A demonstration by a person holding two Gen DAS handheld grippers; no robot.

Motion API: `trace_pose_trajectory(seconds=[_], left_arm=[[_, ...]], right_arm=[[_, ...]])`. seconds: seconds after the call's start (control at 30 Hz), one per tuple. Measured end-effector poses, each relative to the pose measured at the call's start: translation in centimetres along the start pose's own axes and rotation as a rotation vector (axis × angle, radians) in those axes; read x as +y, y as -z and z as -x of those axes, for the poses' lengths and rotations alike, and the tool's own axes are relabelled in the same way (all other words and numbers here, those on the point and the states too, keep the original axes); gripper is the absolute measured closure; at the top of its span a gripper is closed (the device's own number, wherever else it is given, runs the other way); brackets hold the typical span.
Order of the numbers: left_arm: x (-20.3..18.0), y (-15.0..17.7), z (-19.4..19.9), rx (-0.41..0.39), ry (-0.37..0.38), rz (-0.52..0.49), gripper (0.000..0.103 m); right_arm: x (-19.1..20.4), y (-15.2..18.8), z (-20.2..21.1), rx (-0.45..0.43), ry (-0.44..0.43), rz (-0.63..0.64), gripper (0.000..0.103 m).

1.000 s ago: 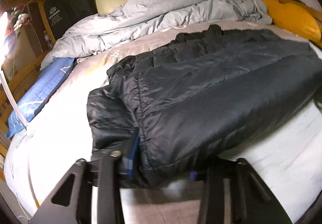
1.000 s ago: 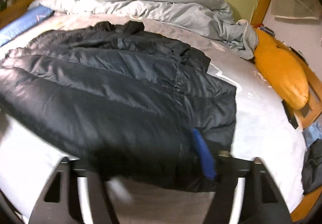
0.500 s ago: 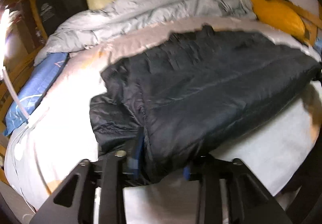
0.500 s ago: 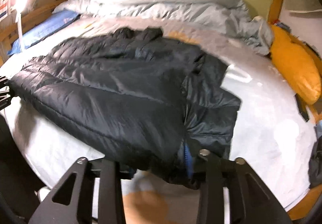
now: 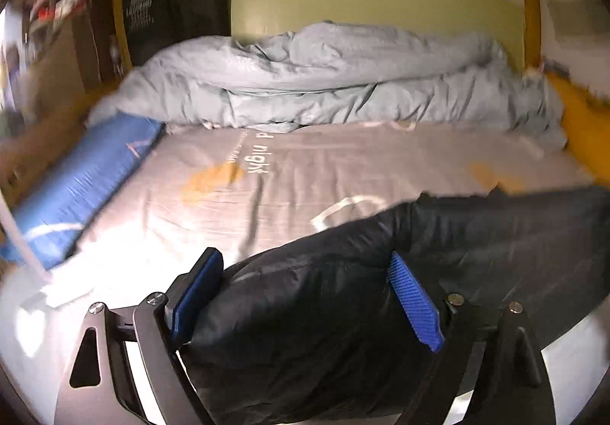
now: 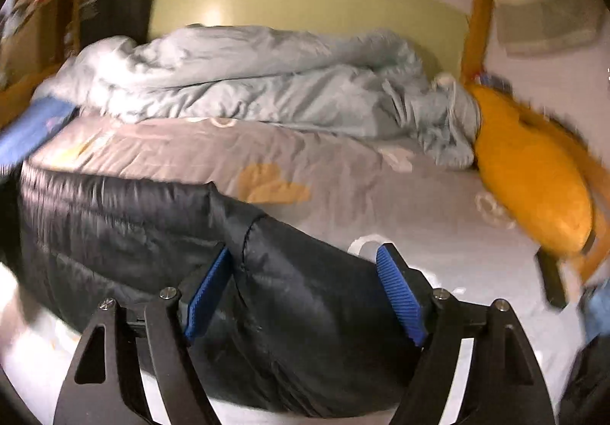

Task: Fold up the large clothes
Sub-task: 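Grasp the jacket hem with the left gripper while the right gripper grasps it, then lift the hem with both grippers and fold it over the jacket body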

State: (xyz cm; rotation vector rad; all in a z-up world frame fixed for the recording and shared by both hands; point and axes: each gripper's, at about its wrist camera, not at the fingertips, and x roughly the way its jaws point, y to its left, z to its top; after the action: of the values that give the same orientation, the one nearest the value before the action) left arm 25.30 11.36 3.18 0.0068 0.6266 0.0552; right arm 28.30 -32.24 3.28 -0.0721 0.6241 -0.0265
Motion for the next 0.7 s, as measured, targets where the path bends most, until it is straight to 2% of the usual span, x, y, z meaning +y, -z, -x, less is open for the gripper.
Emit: trace_pose_trajectory(seconds=[0.07, 0.13, 0.2, 0.3, 0.37, 0.43, 0.53, 0.6, 0.63, 0.67, 0.7], left_arm=[[0.7, 0.6, 1.0, -0.049, 0.025, 0.005, 0.011], [1.3, 1.6, 2.2, -0.086, 0.034, 0.0, 0.007], [2.1, 2.8, 3.2, -0.106, 0.054, 0.022, 0.0], [3.2, 4.8, 4.3, -0.112, 0.052, 0.072, 0.0], [4.0, 5.5, 4.4, -0.112, 0.016, 0.091, 0.0], [5.0, 5.9, 4.3, -0.107, -0.011, 0.107, 0.0], [6.2, 6.7, 4.1, -0.088, 0.006, 0.143, 0.0], [6.5, 7.2, 3.5, -0.049, 0.074, 0.154, 0.0], [6.3, 7.3, 2.9, -0.022, 0.128, 0.142, 0.0], [5.9, 7.4, 2.4, -0.006, 0.164, 0.129, 0.005], [5.5, 7.5, 2.0, 0.002, 0.193, 0.112, 0.029]], right_arm=[[-1.5, 0.9, 0.6, -0.031, -0.055, -0.06, 0.024], [-2.9, 2.0, 1.6, -0.061, -0.076, -0.099, 0.015], [-3.7, 2.6, 2.4, -0.061, -0.082, -0.117, 0.013], [-5.0, 3.7, 3.6, -0.073, -0.042, -0.133, 0.008], [-5.9, 4.6, 3.8, -0.073, 0.011, -0.137, 0.005], [-6.7, 5.3, 3.1, -0.036, 0.018, -0.15, 0.005], [-7.6, 5.9, 1.5, 0.046, -0.09, -0.191, 0.006], [-7.4, 6.1, 0.3, 0.097, -0.195, -0.199, 0.01], [-7.2, 6.2, -0.4, 0.124, -0.224, -0.197, 0.019], [-6.9, 6.3, -0.9, 0.138, -0.229, -0.193, 0.028], [-6.6, 6.4, -1.3, 0.145, -0.227, -0.185, 0.033]])
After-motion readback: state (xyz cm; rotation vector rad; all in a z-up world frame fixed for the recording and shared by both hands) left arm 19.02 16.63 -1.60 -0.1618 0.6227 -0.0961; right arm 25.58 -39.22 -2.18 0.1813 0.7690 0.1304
